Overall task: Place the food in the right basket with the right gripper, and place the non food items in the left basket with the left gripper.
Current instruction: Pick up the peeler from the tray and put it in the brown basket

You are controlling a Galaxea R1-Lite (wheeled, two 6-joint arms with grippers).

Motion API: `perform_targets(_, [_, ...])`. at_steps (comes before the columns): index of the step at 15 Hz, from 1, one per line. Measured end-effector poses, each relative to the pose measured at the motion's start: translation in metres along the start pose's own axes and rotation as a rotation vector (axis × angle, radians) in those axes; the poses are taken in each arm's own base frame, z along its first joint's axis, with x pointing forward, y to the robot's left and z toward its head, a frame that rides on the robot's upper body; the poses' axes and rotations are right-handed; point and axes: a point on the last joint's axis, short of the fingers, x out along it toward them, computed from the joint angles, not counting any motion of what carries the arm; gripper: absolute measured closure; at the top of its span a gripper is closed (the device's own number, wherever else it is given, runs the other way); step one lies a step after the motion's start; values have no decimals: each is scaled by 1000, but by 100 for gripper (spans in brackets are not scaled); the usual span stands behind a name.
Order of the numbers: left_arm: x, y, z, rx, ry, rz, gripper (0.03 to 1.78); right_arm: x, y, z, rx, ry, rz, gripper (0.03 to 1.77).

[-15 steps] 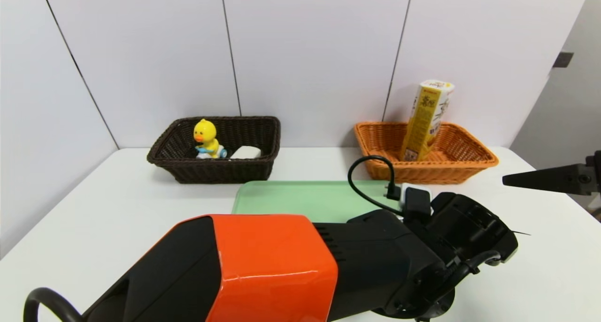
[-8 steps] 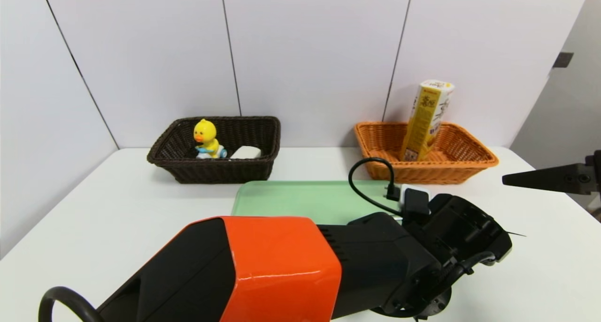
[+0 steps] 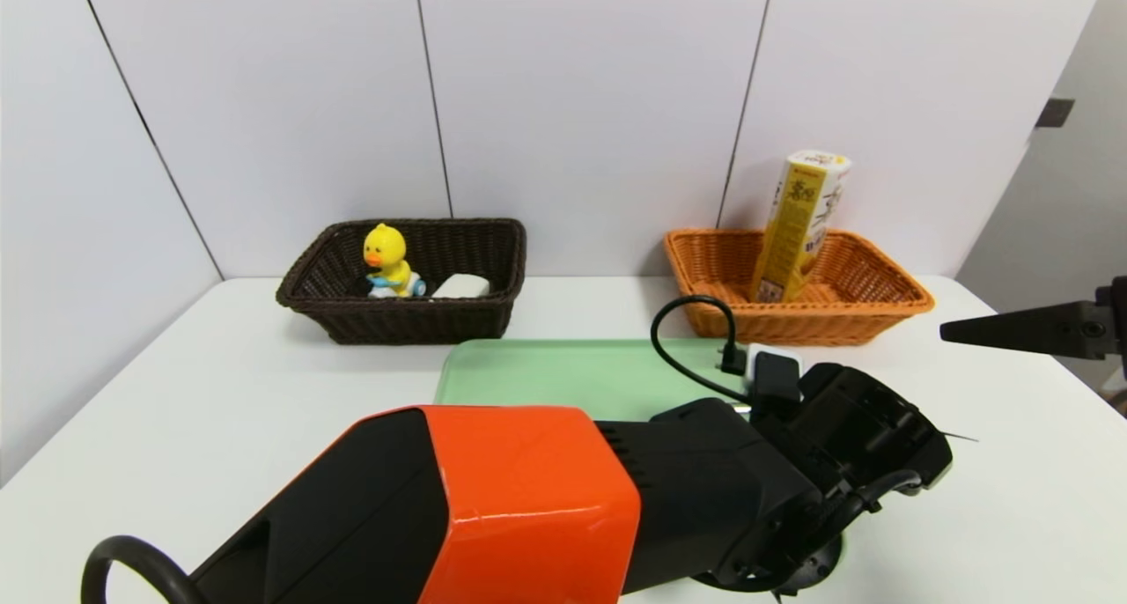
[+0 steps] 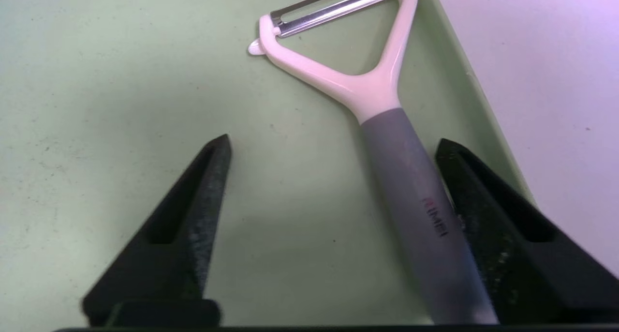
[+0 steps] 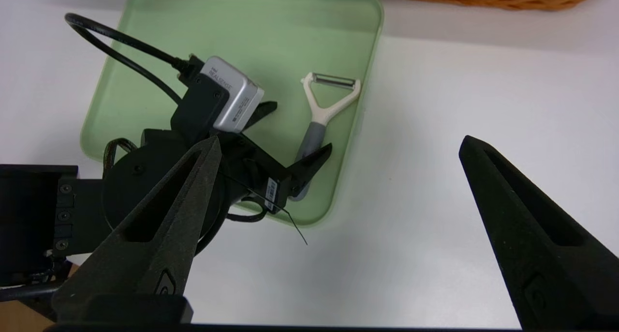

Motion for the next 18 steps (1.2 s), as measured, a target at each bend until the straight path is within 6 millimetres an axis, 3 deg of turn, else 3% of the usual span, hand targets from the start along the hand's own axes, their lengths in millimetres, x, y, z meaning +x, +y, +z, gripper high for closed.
perform_targets(3, [0, 1, 0, -1, 0, 3, 80, 1, 0, 1, -4, -13, 1, 10])
perform_targets(6, [1, 3, 2, 7, 1, 9, 107, 2, -1, 1, -3, -10, 1, 10])
perform_targets(7, [2, 4, 3, 10, -1, 13, 139, 2, -1, 1, -3, -10, 1, 10])
perform_targets(8, [2, 6, 4, 10, -5, 20, 155, 2, -1, 1, -3, -10, 1, 10])
perform_targets(15, [4, 12, 8, 8, -15, 49, 155, 3, -1, 1, -3, -9, 2, 10])
perform_targets(18, [2, 24, 17, -1, -28, 107, 155, 3, -1, 1, -3, -9, 1, 10])
